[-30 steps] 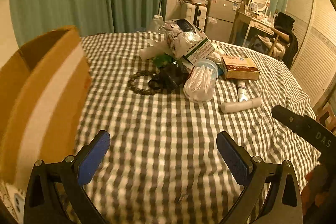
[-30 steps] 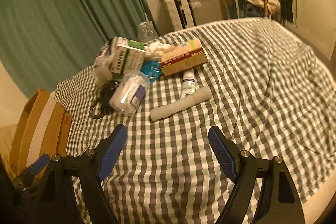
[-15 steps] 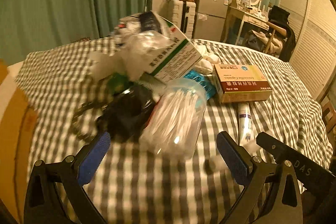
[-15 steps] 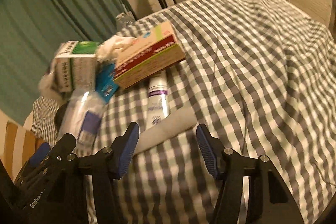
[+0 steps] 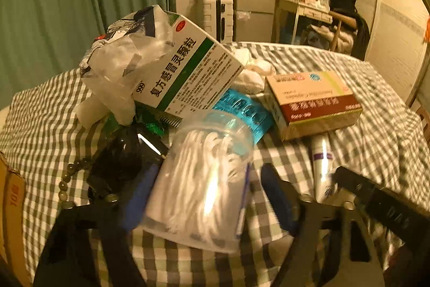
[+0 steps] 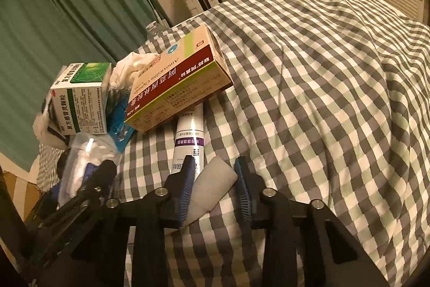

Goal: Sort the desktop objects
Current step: 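Grasp the clear cotton-swab tub with the left tool while the right tool grasps the grey foam roll, then carry the tub and foam roll to the box and release both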

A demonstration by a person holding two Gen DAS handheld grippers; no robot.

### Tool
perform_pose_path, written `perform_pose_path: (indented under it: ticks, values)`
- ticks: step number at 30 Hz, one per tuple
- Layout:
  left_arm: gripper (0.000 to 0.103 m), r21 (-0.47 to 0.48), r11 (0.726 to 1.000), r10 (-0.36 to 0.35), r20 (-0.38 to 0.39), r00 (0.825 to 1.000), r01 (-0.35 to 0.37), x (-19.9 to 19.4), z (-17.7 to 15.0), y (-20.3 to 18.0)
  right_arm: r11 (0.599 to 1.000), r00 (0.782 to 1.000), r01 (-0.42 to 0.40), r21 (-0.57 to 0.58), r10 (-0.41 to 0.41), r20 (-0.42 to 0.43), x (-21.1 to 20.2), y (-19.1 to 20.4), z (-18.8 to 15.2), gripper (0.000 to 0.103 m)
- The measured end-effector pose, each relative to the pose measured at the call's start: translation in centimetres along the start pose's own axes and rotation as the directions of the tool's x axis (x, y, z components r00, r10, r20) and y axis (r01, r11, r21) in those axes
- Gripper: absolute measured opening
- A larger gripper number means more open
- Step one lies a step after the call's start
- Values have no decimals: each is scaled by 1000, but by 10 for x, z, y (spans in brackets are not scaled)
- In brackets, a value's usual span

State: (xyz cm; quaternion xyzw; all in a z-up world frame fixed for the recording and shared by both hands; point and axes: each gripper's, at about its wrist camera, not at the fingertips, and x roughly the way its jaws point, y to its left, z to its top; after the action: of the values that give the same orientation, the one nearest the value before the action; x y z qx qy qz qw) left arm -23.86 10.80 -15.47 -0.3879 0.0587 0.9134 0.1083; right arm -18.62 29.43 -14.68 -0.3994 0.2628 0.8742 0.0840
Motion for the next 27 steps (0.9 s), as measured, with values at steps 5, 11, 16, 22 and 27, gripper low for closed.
perform_pose_path:
  ticks: [5, 11, 16, 22, 27]
  values:
    - [68, -66, 996, -67, -28, 997, 65, -14, -4, 18, 999, 999, -27, 22, 26, 45, -22, -3, -1, 24]
    - [65, -110, 992, -65, -37, 997, 61, -53, -21, 36, 999, 994, -52, 2, 51, 99, -56, 4, -6, 22]
    - [62, -155, 986, -69, -21, 997, 65, -97, -40, 53, 997, 988, -61, -53, 68, 141, -91, 20, -15, 19]
    - [62, -164, 984, -73, 17, 997, 74, -143, -63, 70, 987, 982, -97, -126, 115, 151, -127, 42, -37, 14]
    - [62, -216, 974, -58, 24, 998, 62, -176, -82, 88, 978, 982, -113, -173, 136, 128, -149, 50, -62, 12]
